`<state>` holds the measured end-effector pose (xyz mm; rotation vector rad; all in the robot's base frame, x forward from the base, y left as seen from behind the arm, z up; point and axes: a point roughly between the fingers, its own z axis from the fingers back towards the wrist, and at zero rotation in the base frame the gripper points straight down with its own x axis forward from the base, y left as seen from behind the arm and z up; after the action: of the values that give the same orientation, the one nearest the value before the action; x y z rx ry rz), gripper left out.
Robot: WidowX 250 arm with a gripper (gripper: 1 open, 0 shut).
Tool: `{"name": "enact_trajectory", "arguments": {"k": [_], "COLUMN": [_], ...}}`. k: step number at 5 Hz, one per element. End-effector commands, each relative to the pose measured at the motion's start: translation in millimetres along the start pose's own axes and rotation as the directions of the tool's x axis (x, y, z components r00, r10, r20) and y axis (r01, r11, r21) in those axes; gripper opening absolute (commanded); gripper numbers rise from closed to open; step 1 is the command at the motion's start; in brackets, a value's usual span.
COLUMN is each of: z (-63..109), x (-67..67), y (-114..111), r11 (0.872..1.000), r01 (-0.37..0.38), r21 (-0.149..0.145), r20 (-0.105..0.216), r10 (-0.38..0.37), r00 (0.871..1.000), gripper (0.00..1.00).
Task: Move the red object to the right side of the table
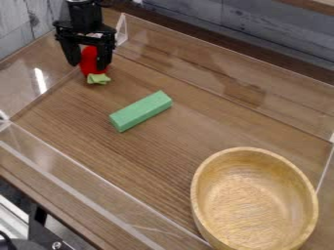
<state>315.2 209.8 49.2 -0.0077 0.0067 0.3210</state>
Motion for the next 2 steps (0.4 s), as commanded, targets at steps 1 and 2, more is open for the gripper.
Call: {"name": "enact_trajectory", "arguments": {"k": [1,2], "z": [16.5,13.8], "x": [10.3,12.0], "y": [3.7,1.8], "r11": [0.999,0.999], "r01": [-0.026,-0.039], "r21": [0.019,0.017], "r20": [0.056,0.052], "r10": [0.024,0.038], "r00": [0.998,0.998], "gripper": [1.00,1.00]}}
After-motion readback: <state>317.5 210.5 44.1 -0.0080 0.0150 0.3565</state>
